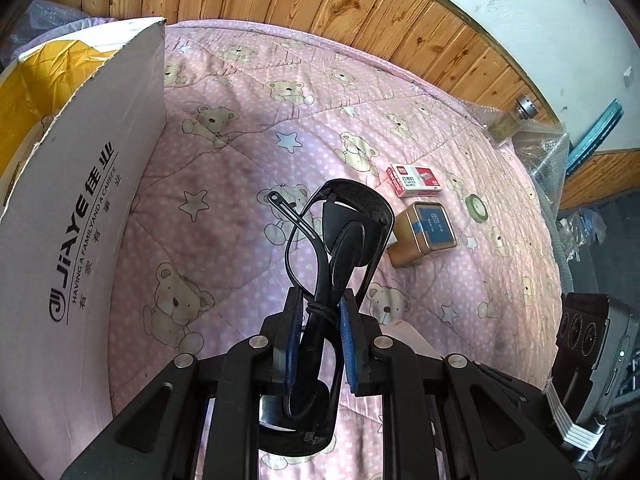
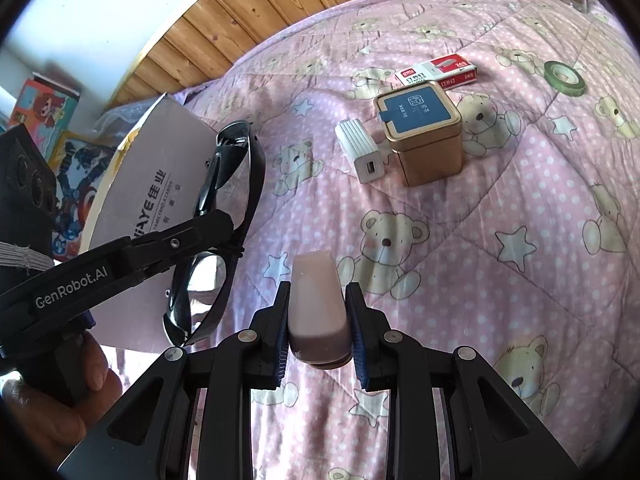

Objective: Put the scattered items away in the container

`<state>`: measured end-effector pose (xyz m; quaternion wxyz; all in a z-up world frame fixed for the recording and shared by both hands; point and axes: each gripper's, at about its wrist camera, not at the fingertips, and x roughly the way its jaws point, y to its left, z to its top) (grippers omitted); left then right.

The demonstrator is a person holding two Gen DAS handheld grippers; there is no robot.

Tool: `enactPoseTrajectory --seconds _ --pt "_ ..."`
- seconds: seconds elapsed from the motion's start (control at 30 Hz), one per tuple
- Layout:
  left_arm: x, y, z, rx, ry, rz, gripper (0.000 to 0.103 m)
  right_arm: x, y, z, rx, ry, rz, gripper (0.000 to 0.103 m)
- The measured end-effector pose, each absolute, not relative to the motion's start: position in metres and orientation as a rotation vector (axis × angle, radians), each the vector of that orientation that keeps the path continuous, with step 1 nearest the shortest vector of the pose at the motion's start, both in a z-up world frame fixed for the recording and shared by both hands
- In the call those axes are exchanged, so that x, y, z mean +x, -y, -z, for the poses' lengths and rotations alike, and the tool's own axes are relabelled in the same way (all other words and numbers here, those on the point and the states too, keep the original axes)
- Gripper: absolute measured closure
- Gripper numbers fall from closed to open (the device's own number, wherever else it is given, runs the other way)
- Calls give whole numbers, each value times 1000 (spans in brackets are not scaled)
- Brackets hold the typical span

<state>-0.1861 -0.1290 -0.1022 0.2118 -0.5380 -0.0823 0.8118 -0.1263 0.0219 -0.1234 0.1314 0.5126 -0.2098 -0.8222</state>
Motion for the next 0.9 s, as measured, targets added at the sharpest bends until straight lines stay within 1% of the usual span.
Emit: enactPoseTrajectory --seconds 0.37,0.9 --pt "-144 146 78 -1441 217 -2270 84 -91 -16 108 1466 630 2407 75" --pt "-96 163 41 -1336 237 -2301 84 -50 4 79 1398 554 2439 75"
